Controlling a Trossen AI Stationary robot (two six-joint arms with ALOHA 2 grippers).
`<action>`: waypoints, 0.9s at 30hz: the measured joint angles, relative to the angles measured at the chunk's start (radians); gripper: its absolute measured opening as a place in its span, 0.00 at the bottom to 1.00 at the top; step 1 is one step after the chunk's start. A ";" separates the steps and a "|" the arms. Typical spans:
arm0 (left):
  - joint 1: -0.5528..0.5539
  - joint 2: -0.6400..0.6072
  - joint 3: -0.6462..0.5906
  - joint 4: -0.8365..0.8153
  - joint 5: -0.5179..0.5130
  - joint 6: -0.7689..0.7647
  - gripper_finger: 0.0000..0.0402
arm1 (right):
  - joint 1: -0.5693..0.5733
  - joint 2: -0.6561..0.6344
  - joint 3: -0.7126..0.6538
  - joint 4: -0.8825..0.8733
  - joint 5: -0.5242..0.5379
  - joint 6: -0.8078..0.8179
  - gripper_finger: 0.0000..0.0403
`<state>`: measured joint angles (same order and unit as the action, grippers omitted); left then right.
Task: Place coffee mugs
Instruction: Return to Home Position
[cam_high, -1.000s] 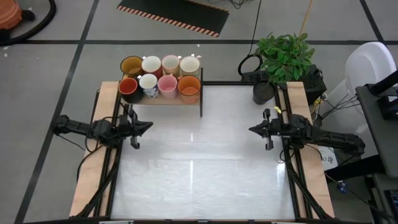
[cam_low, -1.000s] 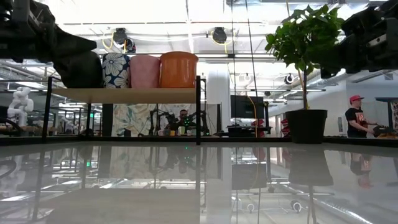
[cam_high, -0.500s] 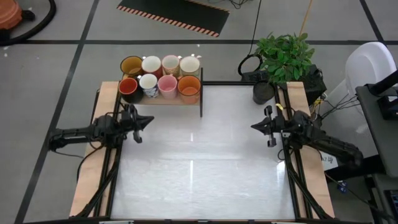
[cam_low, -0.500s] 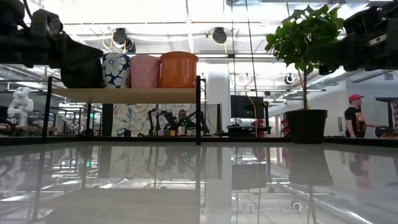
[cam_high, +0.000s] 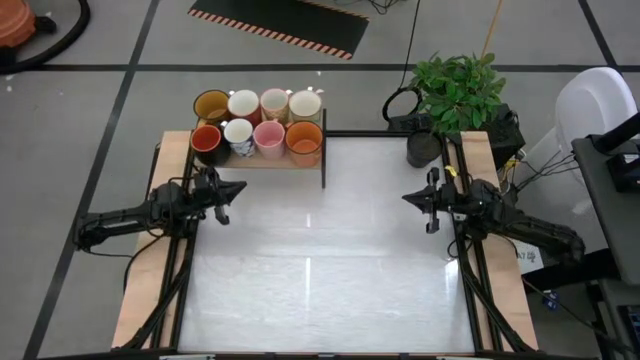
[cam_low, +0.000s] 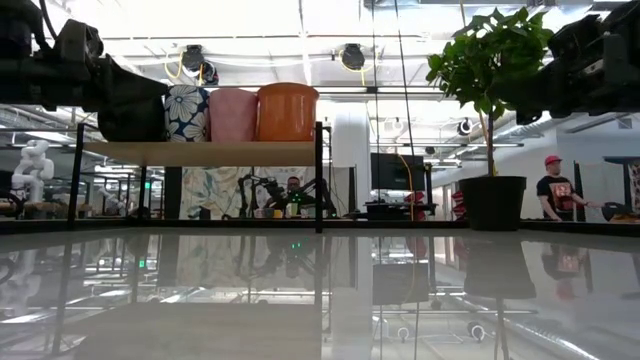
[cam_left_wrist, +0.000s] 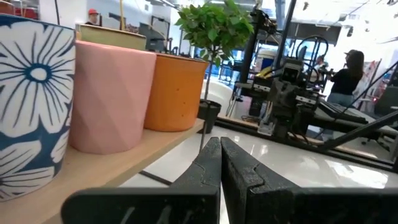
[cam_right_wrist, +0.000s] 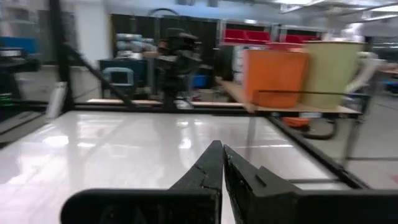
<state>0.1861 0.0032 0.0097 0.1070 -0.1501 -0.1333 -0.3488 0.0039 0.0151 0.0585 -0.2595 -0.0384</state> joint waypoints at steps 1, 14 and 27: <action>0.001 0.000 0.000 0.000 0.000 0.000 0.00 | 0.024 0.002 0.000 -0.001 0.002 -0.003 0.00; 0.000 0.000 0.002 -0.081 0.077 0.002 0.00 | 0.339 0.009 0.000 -0.041 0.231 0.045 0.00; 0.000 0.000 0.002 -0.088 0.125 0.022 0.00 | 0.509 0.086 0.000 -0.024 0.386 0.055 0.00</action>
<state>0.1860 0.0032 0.0119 0.0189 -0.0250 -0.1115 0.1604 0.0900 0.0151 0.0341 0.1265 0.0170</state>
